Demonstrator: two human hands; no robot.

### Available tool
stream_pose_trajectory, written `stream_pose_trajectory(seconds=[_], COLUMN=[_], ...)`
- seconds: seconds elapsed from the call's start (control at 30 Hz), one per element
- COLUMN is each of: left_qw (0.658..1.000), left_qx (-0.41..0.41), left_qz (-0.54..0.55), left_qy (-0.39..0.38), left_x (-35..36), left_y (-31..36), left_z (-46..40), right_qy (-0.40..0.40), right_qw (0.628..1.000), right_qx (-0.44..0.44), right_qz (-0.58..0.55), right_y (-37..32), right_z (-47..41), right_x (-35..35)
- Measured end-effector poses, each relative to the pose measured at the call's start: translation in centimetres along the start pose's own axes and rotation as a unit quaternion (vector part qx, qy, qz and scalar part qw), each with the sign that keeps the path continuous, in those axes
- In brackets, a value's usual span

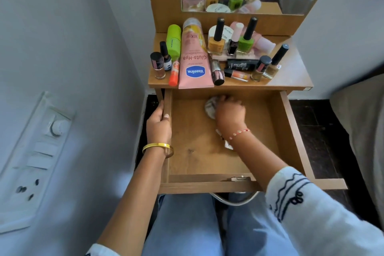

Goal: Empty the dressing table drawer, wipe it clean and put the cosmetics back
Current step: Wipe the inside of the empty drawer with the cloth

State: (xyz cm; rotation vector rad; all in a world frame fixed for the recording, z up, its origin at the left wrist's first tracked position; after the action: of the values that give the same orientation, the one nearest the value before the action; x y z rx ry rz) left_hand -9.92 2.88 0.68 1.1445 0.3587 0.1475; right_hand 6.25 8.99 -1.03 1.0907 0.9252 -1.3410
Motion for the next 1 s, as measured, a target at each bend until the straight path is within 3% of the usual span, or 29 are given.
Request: stream_pose_trajectory(seconds=[0.1, 0.23, 0.27, 0.37, 0.43, 0.57, 0.6, 0.77, 0.9, 1.0], left_qw=[0.998, 0.994, 0.993, 0.990, 0.987, 0.975, 0.972, 0.966, 0.964, 0.973], left_qx=[-0.027, -0.053, -0.057, -0.067, -0.072, -0.105, -0.115, -0.130, -0.135, -0.127], left_qz=[0.047, 0.091, 0.097, 0.120, 0.141, 0.189, 0.199, 0.217, 0.222, 0.189], left_qy=[-0.018, -0.018, -0.017, -0.028, -0.034, -0.043, -0.049, -0.057, -0.052, -0.046], left_x=[-0.2, -0.4, -0.5, -0.3, -0.3, -0.4, -0.3, -0.4, -0.4, -0.5], left_y=[0.2, 0.1, 0.0, -0.4, -0.3, -0.7, -0.8, -1.1, -0.9, -0.8], left_z=[0.1, -0.2, -0.3, -0.7, -0.6, -0.9, -1.1, -1.6, -1.4, -1.3], right_qy=[-0.060, -0.049, -0.052, -0.075, -0.089, -0.214, -0.254, -0.413, -0.324, -0.214], right_qw=[0.997, 0.972, 0.944, 0.783, 0.716, 0.622, 0.619, 0.681, 0.740, 0.694], right_qx=[0.005, -0.056, -0.056, 0.032, 0.054, -0.001, -0.025, -0.119, -0.078, 0.039], right_qz=[-0.055, -0.222, -0.321, -0.616, -0.690, -0.753, -0.743, -0.593, -0.585, -0.686], right_y=[0.8, -2.5, -3.8, -7.0, -7.9, -6.9, -6.2, -4.5, -5.5, -6.8], right_z=[0.1, 1.4, 1.6, 1.9, 2.5, 4.3, 4.9, 8.1, 6.0, 2.2], right_x=[-0.8, -1.6, -1.6, -1.2, -0.9, -0.6, -0.5, 0.5, 0.6, 0.3])
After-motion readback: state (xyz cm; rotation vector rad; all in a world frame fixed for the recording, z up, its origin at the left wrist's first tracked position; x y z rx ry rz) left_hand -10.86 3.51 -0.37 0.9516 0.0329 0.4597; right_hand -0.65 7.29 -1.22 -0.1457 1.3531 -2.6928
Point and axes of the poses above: each hand's wrist, its own z-axis away from the middle knuckle, its own x-axis out of the palm, y = z × x, the point moved 3 cm from there along -z, towards the middle knuckle, and after that the axes turned 3 degrees about -y, right-handed, at the moved point
